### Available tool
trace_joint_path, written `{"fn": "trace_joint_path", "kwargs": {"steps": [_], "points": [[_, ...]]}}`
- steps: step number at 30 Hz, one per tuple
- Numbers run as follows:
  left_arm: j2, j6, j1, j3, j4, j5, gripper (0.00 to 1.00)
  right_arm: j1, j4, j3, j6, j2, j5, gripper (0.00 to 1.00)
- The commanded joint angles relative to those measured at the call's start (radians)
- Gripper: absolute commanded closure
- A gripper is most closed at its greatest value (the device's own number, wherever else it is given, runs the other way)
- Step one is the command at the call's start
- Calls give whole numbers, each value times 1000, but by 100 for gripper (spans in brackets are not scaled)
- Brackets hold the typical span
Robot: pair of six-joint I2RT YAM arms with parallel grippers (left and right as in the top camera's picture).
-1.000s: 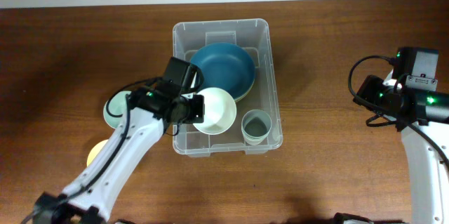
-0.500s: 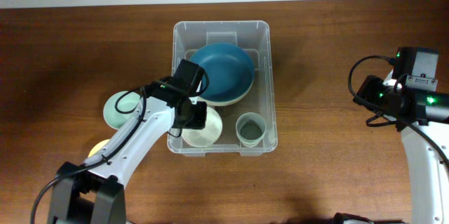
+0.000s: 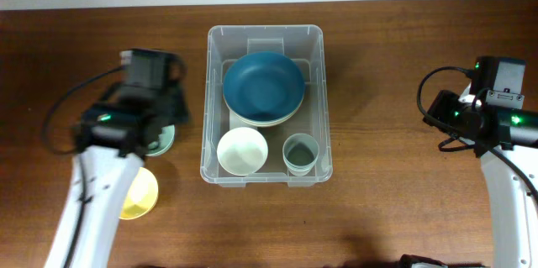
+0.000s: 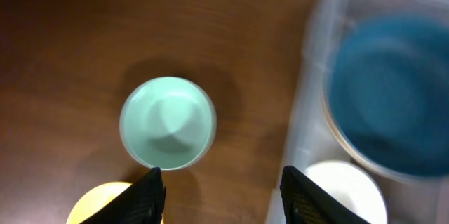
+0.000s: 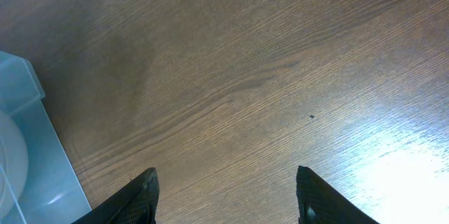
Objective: Pack container
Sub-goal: 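Move the left gripper to the mint-green bowl and grasp its rim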
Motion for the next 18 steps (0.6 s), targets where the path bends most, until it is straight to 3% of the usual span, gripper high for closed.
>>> {"fn": "trace_joint_path", "kwargs": {"steps": [1, 3, 6, 11, 18], "points": [[-21, -42, 229, 7, 19, 249, 45, -7, 2, -4, -2, 1, -2, 42], [-11, 55, 343, -2, 54, 439, 45, -7, 2, -4, -2, 1, -2, 42], [12, 111, 436, -16, 63, 519, 45, -7, 2, -4, -1, 1, -2, 42], [78, 137, 505, -51, 85, 520, 45, -6, 1, -4, -1, 1, -2, 42], [275, 137, 508, -63, 120, 348, 43, -5, 1, -4, -1, 1, -2, 42]]}}
